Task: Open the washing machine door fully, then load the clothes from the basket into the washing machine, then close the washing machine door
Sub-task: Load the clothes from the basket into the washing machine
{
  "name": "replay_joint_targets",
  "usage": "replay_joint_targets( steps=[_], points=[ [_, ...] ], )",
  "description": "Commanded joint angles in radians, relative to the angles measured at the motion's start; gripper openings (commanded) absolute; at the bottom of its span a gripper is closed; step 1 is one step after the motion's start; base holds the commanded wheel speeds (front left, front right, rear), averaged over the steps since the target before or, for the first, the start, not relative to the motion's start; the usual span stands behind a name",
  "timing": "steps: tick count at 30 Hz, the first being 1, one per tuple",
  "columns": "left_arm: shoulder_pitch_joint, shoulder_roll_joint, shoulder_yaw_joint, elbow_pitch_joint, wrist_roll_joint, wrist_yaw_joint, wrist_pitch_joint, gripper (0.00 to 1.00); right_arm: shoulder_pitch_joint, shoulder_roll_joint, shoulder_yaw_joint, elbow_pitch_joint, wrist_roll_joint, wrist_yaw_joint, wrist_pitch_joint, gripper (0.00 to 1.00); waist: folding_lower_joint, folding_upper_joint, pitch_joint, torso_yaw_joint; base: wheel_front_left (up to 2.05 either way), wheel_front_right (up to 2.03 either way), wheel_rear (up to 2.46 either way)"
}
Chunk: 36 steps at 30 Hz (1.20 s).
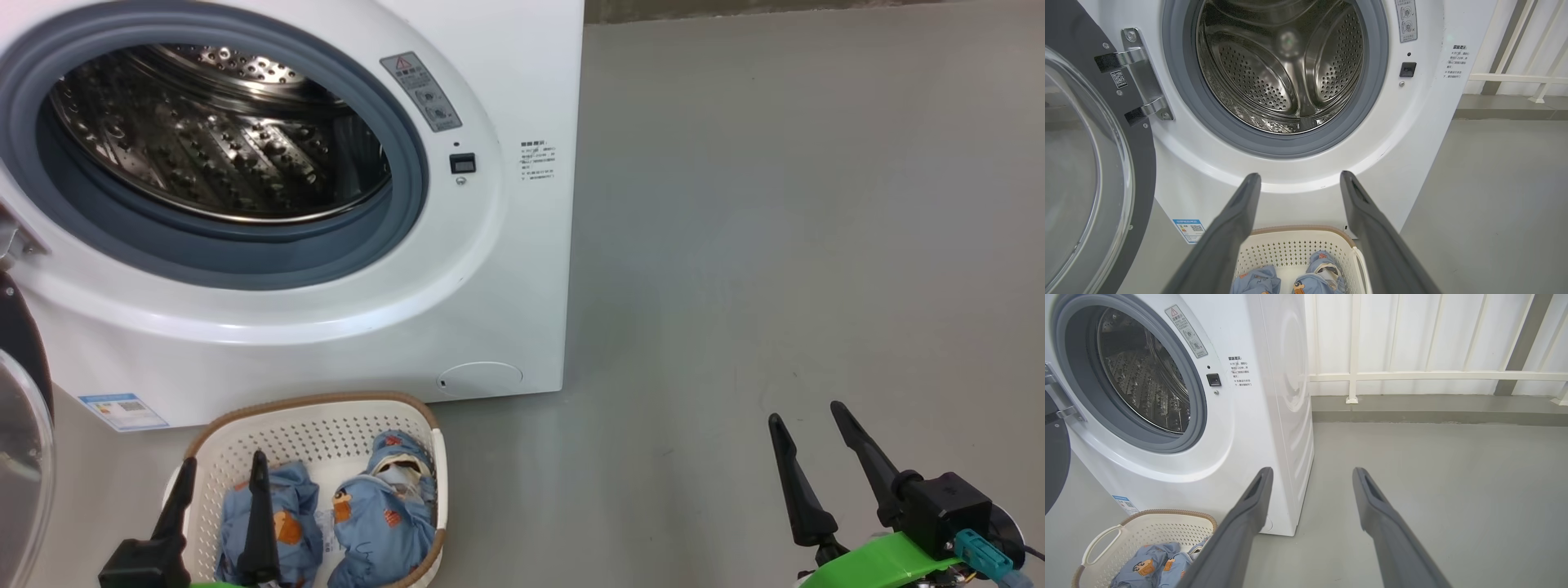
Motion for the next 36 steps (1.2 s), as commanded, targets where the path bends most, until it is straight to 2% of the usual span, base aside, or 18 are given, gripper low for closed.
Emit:
replay_joint_targets(
  steps=[1,6,11,17,25,30,36],
  points=[
    [-0.041,0.02,0.029,-0.023,-0.007,0.011,-0.013,1.0,-0.024,-0.004,0.025,-0.024,0.007,0.009,-0.005,1.0,0.0001,0.0,0.004,-0.001,0.0,0.0,0.0],
    [-0.051,0.017,0.019,-0.011,-0.015,0.006,-0.011,1.0,-0.031,-0.004,0.026,-0.031,0.006,0.009,-0.005,1.0,0.0001,0.0,0.019,-0.003,0.0,0.0,0.0],
    [-0.096,0.004,-0.017,0.079,-0.041,-0.024,0.001,1.0,-0.045,-0.004,0.029,-0.045,0.005,0.009,-0.004,1.0,0.0001,0.0,0.056,-0.01,0.0,0.0,0.0],
    [-0.202,-0.015,-0.063,0.323,-0.09,-0.079,0.013,1.0,-0.075,-0.004,0.037,-0.06,0.005,0.009,-0.004,1.0,0.0001,0.0,0.126,-0.032,0.0,0.0,0.0],
    [-0.424,-0.026,-0.116,0.697,-0.144,-0.137,0.055,1.0,-0.135,-0.004,0.059,-0.079,0.002,0.009,-0.007,1.0,0.0001,0.0,0.268,-0.075,0.0,0.0,0.0],
    [-0.556,-0.018,-0.139,0.878,-0.157,-0.152,0.075,1.0,-0.183,-0.004,0.088,-0.086,-0.001,0.009,-0.019,1.0,0.0001,0.0,0.372,-0.121,0.0,0.0,0.0],
    [-0.693,0.02,-0.137,1.057,-0.17,-0.156,0.071,1.0,-0.254,-0.004,0.122,-0.076,0.013,0.009,-0.053,1.0,0.0001,0.0,0.507,-0.178,0.0,0.0,0.0]
  ],
)
